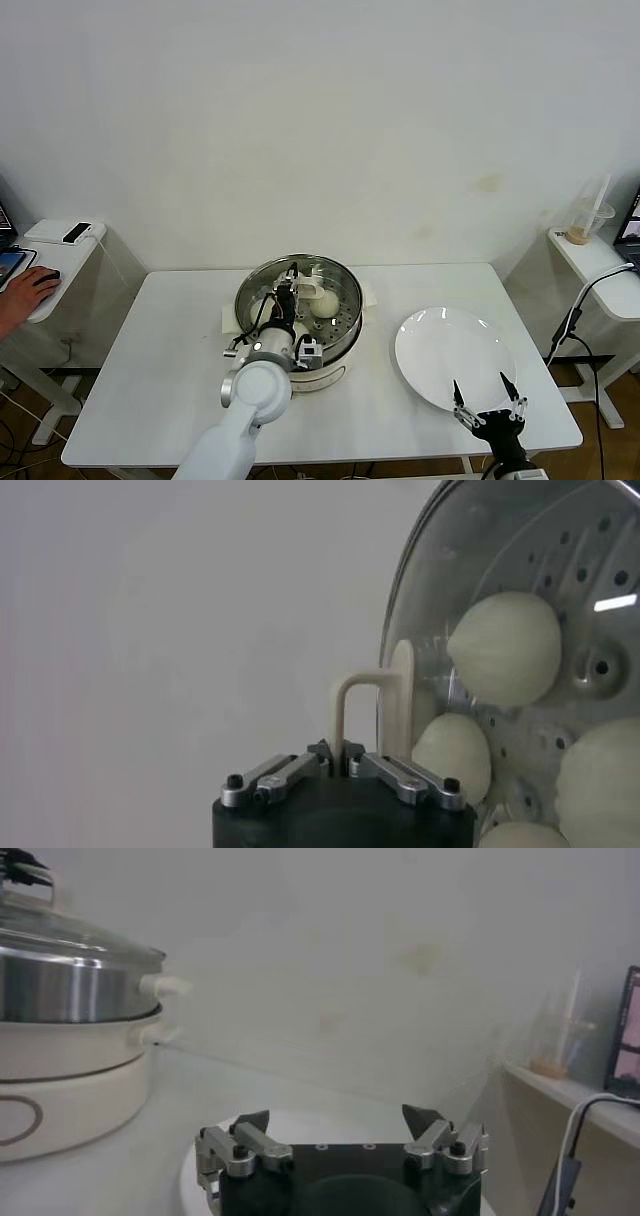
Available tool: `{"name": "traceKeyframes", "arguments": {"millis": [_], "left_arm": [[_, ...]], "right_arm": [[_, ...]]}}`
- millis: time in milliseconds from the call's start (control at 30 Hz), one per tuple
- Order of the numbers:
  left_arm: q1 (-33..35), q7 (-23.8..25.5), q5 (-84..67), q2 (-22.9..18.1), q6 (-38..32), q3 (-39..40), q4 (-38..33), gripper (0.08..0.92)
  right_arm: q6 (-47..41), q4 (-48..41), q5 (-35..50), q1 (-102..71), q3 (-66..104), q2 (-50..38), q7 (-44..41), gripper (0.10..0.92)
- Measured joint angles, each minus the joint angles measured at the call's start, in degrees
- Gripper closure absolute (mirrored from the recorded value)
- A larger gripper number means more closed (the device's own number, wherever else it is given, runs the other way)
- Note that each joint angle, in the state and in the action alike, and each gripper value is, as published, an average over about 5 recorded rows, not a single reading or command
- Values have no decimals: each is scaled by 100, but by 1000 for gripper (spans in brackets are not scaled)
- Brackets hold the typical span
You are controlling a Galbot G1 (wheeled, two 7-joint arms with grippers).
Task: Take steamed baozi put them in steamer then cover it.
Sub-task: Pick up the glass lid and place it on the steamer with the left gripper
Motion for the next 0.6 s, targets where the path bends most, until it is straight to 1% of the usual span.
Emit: {"name": "traceKeyframes", "arguments": {"millis": [233,433,533,600], "left_arm": [[178,-37,-69,89,-24,-36,-250,486],[470,-103,-154,211,-97,-115,-644,313],[655,-146,-221,285,-135,-172,-893,233],[793,-186,-283,340,-164,-217,-1081,201]], "right_arm": [[-2,-10,-44,-1,-42,21,-4,203],[-3,-6,-78,-23,-74,35,-5,203],[-3,-7,-81,-30,-85,31,-6,203],[-3,-10,-79,-34,-88,21,-7,203]]}}
